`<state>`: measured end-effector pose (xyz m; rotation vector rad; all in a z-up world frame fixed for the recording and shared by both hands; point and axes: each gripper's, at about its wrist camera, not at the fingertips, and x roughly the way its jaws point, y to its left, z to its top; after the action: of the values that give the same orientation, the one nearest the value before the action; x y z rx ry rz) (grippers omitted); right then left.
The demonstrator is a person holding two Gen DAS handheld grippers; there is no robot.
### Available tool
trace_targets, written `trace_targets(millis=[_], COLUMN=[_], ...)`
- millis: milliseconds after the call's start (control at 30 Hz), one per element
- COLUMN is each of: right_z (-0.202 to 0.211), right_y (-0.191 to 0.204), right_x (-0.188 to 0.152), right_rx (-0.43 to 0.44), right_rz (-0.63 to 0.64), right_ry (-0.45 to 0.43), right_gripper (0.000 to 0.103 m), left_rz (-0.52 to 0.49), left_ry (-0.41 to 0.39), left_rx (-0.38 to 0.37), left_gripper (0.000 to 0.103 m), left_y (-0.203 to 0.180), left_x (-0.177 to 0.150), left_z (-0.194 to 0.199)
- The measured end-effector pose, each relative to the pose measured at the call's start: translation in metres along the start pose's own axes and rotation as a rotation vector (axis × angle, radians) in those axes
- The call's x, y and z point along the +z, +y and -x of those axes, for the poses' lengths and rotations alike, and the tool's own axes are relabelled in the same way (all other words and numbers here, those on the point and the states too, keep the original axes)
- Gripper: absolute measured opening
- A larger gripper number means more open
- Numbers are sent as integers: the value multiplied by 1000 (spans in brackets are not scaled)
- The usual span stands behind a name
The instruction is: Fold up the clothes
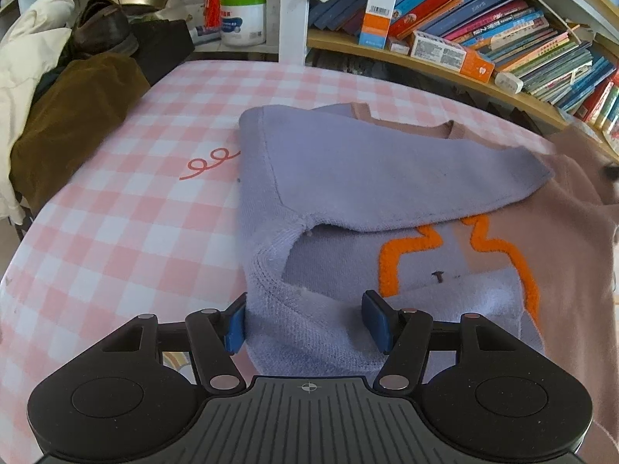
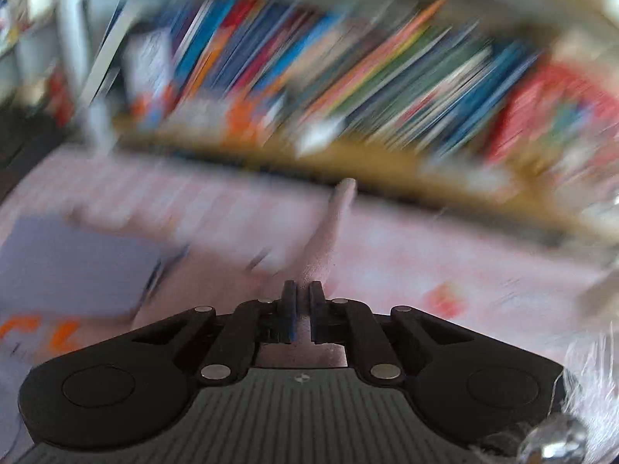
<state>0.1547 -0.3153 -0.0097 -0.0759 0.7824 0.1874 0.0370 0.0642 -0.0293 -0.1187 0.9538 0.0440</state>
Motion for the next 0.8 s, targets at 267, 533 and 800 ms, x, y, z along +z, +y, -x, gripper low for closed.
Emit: trace_targets(millis=[267,533,800], right_z=[45,46,70], right_y=[-63,-76,-17], right_x=[-27,-54,-80], right_rx=[-354,-329,-93], right_rz=[-211,-223,-139], right_ry=[-106,-39,-13], right_gripper=[7,30,37], left_rz=[-12,-32,-28], left_ry=[-30,-77,-113], left_rx=[-53,-73,-68], left_gripper=[61,62,62], left_y=[-10,-18,-22], left_x=[4,7,6], left_z=[6,19,29])
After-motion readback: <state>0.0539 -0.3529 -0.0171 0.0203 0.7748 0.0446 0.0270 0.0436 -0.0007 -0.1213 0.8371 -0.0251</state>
